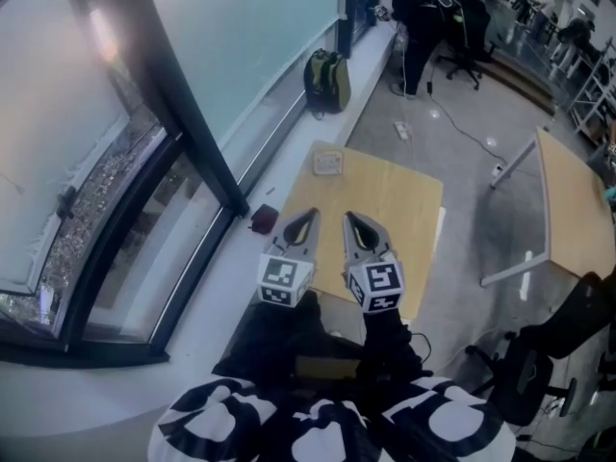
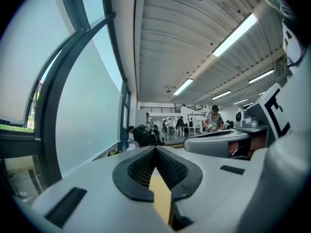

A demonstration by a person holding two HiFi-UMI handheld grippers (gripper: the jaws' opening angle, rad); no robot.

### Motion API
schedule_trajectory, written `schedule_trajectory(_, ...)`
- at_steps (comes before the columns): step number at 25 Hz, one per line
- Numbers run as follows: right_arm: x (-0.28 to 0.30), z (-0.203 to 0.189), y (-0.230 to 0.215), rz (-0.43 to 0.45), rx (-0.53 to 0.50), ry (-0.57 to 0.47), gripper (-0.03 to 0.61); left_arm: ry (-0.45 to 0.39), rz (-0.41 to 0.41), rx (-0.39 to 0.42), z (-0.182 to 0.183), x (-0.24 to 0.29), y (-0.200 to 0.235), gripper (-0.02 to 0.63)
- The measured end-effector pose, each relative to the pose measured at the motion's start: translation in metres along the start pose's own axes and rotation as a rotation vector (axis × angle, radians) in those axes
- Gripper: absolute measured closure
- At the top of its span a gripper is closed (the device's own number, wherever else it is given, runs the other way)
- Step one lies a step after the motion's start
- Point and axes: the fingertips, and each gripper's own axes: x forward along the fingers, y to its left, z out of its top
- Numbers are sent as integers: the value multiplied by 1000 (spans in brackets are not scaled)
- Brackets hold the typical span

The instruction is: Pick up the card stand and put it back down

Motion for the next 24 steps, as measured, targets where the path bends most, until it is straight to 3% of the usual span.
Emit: schedule_trajectory(24, -28, 23, -16, -66, -12, -91, 566, -10, -73, 74, 10, -2, -27, 604)
